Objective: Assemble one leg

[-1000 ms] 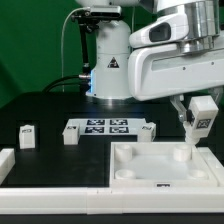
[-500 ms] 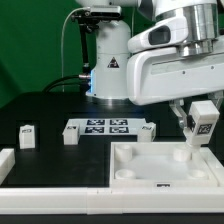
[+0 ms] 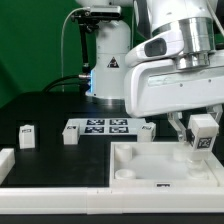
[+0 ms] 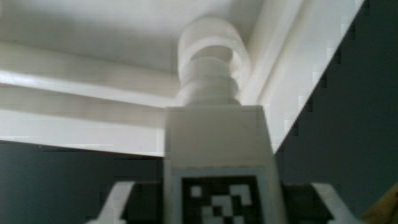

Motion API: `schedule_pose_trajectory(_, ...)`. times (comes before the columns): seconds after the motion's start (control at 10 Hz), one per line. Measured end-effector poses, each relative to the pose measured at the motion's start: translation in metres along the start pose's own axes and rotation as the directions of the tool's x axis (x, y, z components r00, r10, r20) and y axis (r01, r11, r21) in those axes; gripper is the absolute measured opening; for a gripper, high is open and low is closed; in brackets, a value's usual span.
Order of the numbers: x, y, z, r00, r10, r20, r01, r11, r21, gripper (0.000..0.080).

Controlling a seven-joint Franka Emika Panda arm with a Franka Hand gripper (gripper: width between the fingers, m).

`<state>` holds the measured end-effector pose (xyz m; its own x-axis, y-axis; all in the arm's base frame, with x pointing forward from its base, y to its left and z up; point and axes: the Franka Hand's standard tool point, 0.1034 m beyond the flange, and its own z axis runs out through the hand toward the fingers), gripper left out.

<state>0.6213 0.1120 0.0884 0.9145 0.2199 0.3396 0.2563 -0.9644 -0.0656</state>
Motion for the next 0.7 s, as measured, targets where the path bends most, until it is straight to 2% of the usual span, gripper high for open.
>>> schedule_pose_trajectory(0.7,-0.008,-0.007,0.012,1.000,-0.005,-0.014,0.005,1.000,-0.001,0.0287)
